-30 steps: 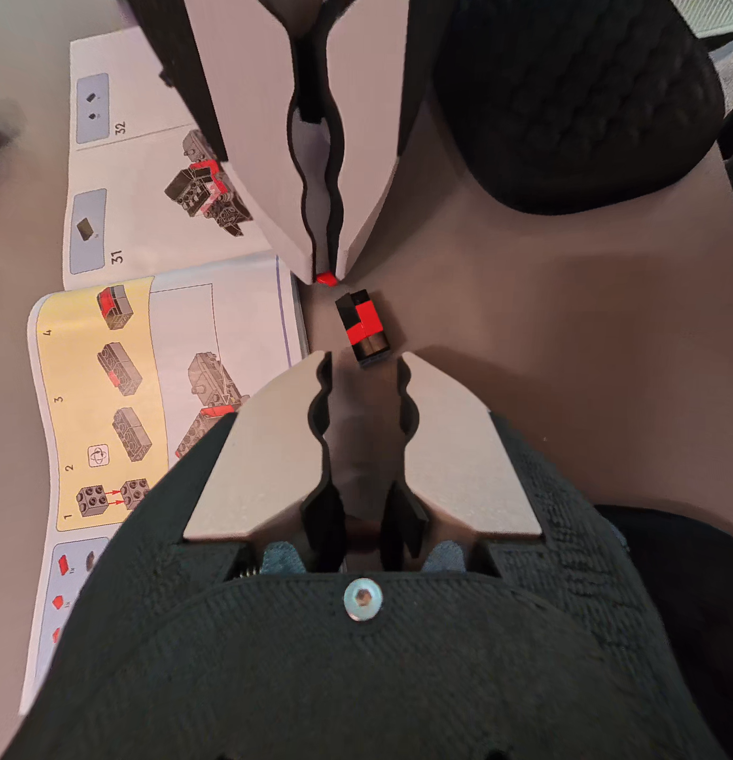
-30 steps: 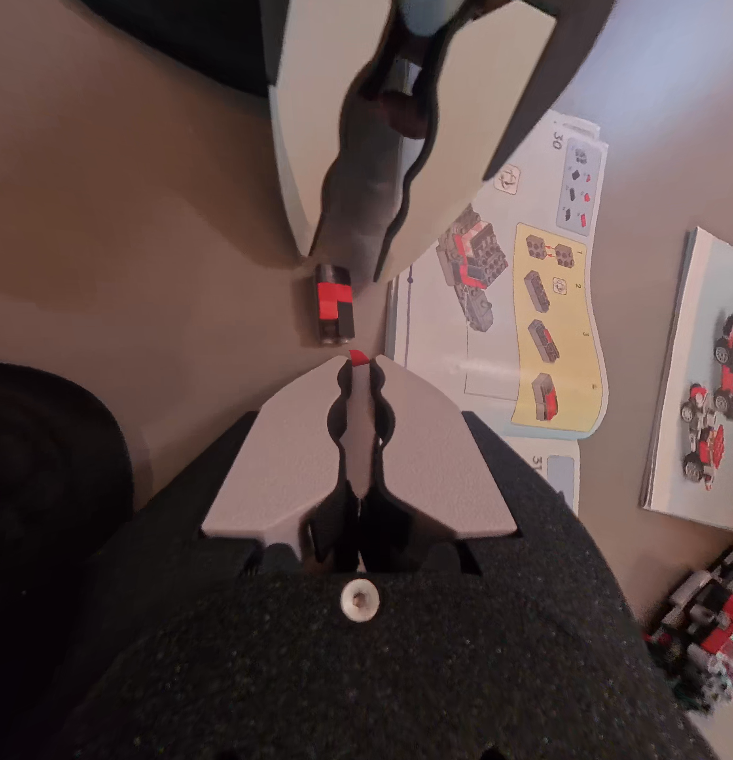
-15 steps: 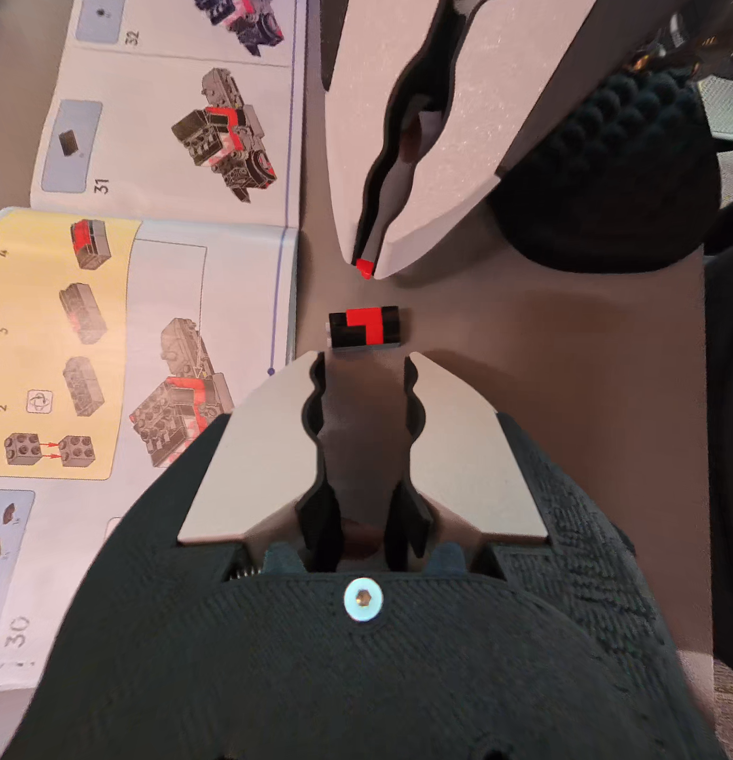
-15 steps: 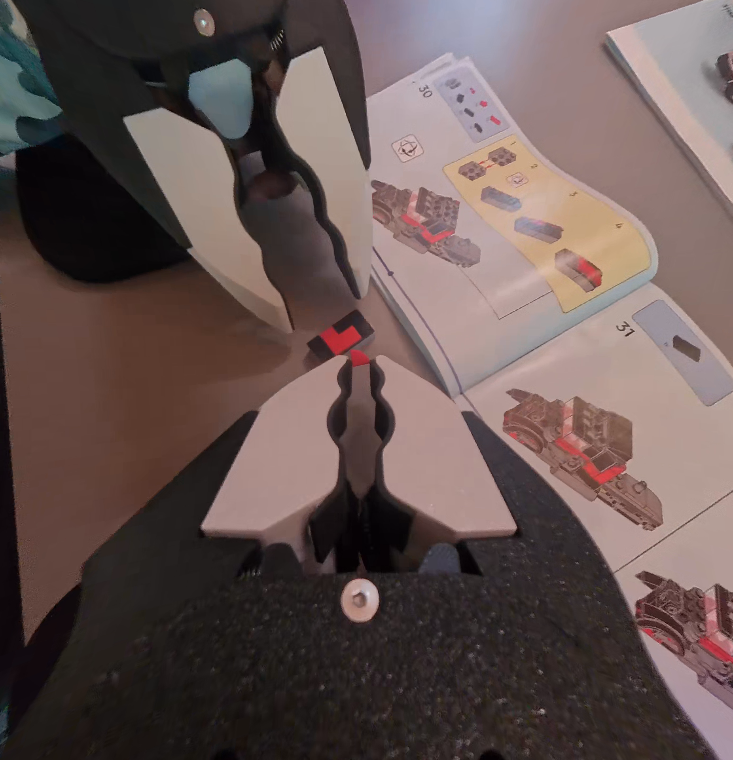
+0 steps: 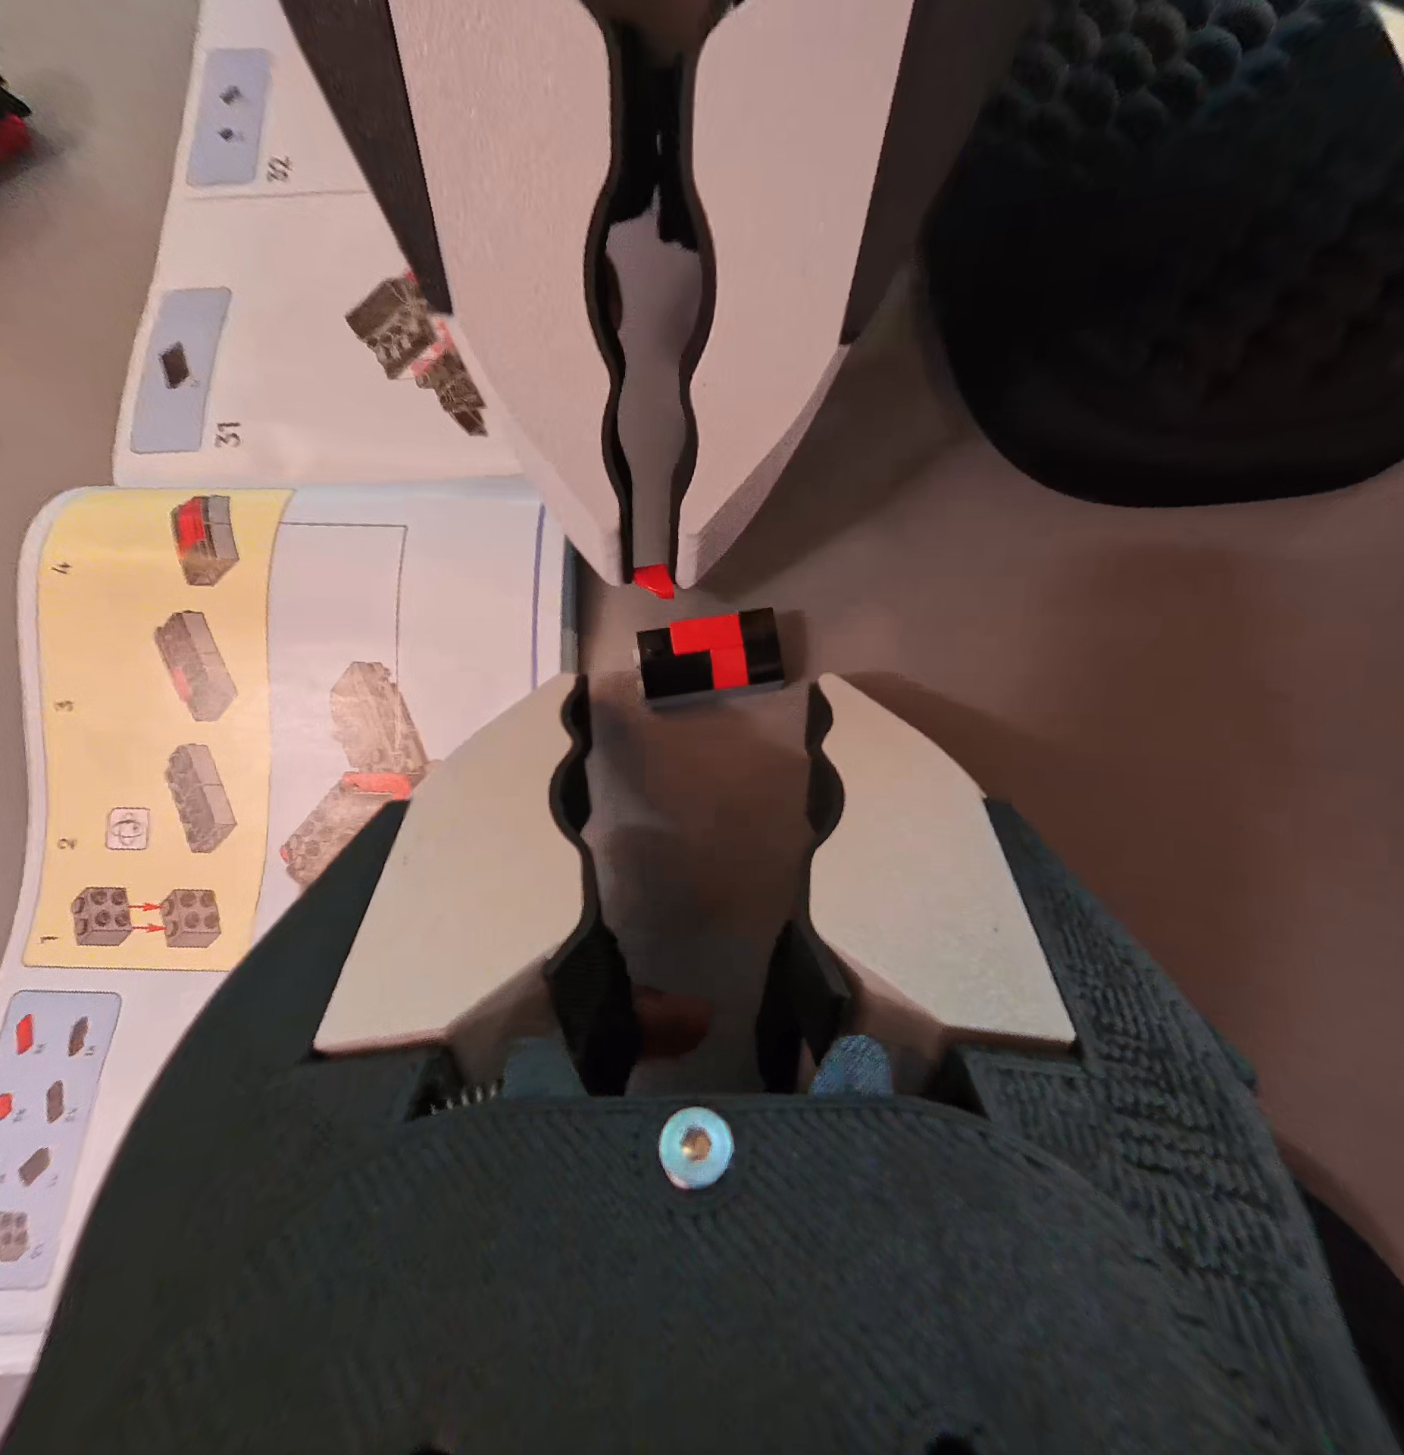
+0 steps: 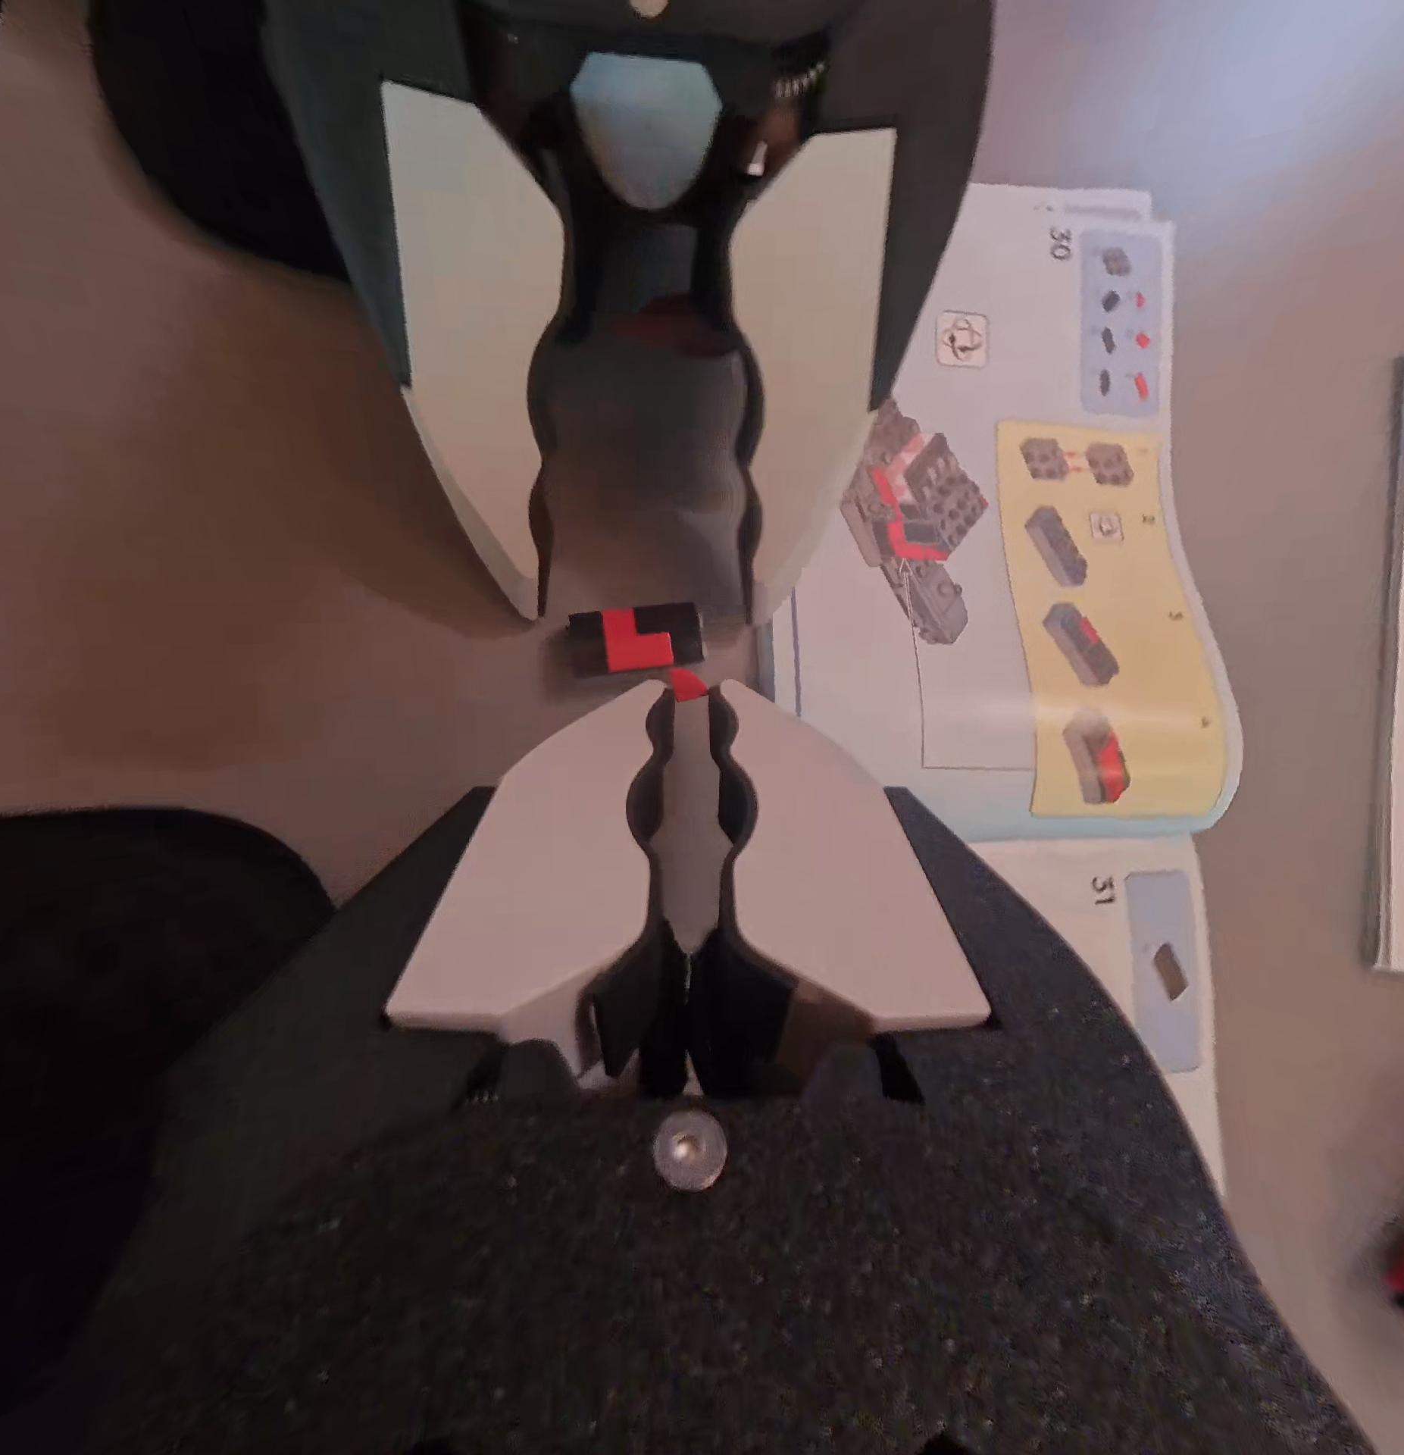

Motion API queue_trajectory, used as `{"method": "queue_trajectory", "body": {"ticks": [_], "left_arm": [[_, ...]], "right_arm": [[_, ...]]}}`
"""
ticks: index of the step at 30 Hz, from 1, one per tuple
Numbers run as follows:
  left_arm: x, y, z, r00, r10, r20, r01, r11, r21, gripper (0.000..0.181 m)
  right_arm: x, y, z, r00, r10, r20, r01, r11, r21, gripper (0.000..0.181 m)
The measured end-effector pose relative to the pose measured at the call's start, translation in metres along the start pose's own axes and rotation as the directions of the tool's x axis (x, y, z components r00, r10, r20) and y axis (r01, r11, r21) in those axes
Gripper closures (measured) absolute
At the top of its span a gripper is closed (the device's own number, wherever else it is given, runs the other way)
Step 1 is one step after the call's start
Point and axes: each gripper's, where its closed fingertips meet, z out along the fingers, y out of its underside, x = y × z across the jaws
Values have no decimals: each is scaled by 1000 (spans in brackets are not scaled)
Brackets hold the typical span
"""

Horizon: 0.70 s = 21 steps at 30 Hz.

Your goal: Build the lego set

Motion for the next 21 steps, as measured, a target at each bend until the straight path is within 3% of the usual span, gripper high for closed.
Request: {"method": "queue_trajectory", "body": {"ticks": [6,12,21], "left_arm": [[-8,-5,2,990,66,123,-69,998,14,118],[-1,-6,5,991,113,76,-116,992,41,146],[11,-3,2,986,165,-16,-163,984,77,146]], "right_arm": [[8,0,-6,1000,-6,-12,7,1000,28,173],[3,2,-8,1000,4,-7,-3,999,36,173],[-8,-2,-4,999,37,3,-37,996,78,173]]}}
